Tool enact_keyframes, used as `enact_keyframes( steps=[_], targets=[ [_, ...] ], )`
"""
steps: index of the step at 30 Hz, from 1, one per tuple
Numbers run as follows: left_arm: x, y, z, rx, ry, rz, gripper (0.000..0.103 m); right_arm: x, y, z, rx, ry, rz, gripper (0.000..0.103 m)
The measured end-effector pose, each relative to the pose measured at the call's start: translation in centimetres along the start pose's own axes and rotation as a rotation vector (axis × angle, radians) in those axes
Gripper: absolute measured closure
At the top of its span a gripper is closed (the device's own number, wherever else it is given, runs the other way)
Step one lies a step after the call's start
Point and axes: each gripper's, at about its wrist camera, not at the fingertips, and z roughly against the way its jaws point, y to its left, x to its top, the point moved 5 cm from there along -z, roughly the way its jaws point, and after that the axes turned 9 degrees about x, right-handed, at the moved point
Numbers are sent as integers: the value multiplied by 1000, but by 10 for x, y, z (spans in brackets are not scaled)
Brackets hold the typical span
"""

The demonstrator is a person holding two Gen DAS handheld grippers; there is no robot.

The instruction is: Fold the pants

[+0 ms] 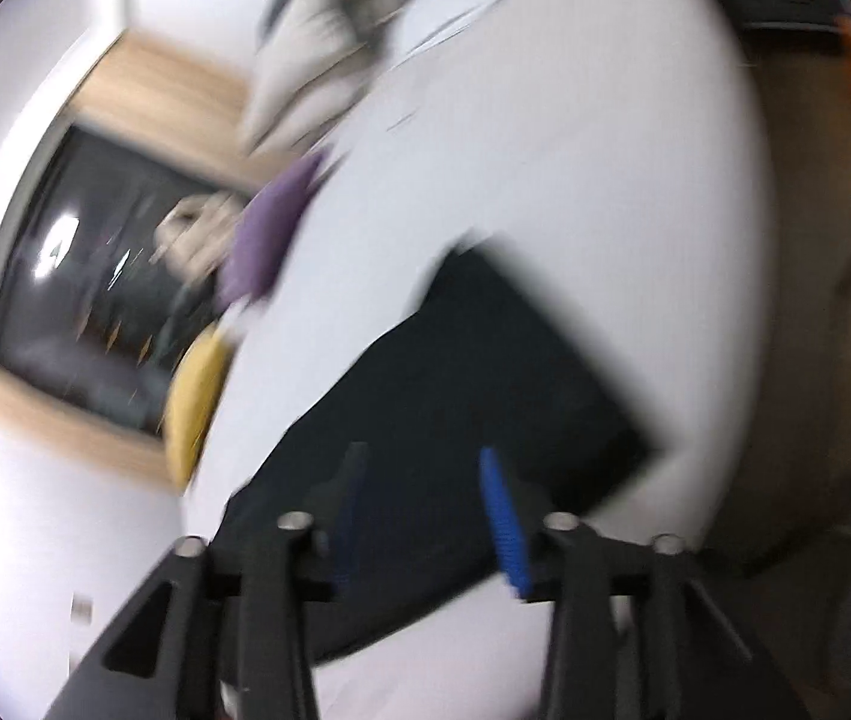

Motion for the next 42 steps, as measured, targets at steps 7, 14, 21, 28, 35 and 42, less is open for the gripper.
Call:
enact_keyframes(
  steps=[7, 14, 21, 28, 35, 42],
  targets=[
    [-6, 10, -10, -27, 29, 42, 90, -6, -66, -4, -165, -1, -120, 98],
    [-1, 0, 7, -48, 8, 68, 90, -14, -72, 98, -152, -185, -115, 29],
    [-9, -23, 17, -111, 16, 46, 90, -22, -92, 47, -108, -189, -265, 28],
    [-14, -29, 18, -110, 24, 46, 90, -32, -95, 42, -33, -225, -355, 27],
    [-14, -28, 17, -118, 26, 51, 90, -39, -83, 36, 57, -190, -379, 38],
    [-15, -26, 16, -129, 31, 57, 90, -42, -86, 34, 68, -209, -407, 43]
  ],
)
